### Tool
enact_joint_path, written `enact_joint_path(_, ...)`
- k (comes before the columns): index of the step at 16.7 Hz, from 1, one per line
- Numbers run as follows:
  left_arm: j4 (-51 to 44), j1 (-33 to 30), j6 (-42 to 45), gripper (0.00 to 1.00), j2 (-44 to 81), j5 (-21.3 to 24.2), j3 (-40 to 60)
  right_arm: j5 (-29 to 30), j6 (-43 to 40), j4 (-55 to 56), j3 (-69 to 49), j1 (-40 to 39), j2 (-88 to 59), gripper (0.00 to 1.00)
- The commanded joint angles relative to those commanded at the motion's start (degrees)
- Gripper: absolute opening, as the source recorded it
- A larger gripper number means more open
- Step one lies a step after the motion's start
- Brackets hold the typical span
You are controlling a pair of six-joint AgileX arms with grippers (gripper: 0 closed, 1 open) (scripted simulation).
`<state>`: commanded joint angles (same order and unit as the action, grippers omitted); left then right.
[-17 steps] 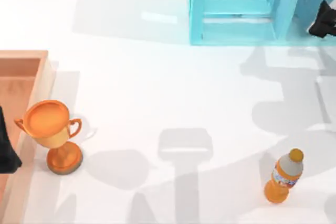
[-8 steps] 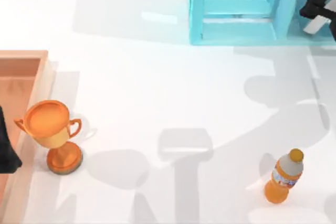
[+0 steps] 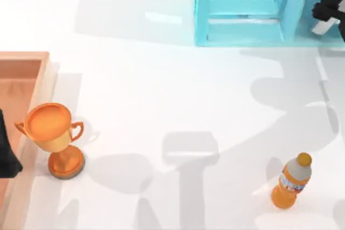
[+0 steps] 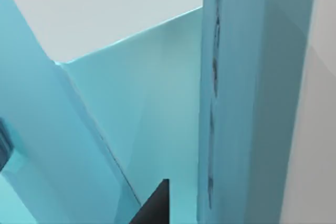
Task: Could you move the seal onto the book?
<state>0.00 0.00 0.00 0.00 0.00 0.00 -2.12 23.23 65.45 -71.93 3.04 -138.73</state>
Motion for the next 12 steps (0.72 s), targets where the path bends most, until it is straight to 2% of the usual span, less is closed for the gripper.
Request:
enact_joint_path(7, 0.0, 0.0, 0.0, 1.0, 0.0, 0.0, 0.0, 0.0, 0.0, 0.0, 0.0, 0.0, 0.0, 0.02)
enact_joint_path(12, 0.0, 0.0, 0.0, 1.0, 0.0, 0.0, 0.0, 0.0, 0.0, 0.0, 0.0, 0.0, 0.0, 0.0)
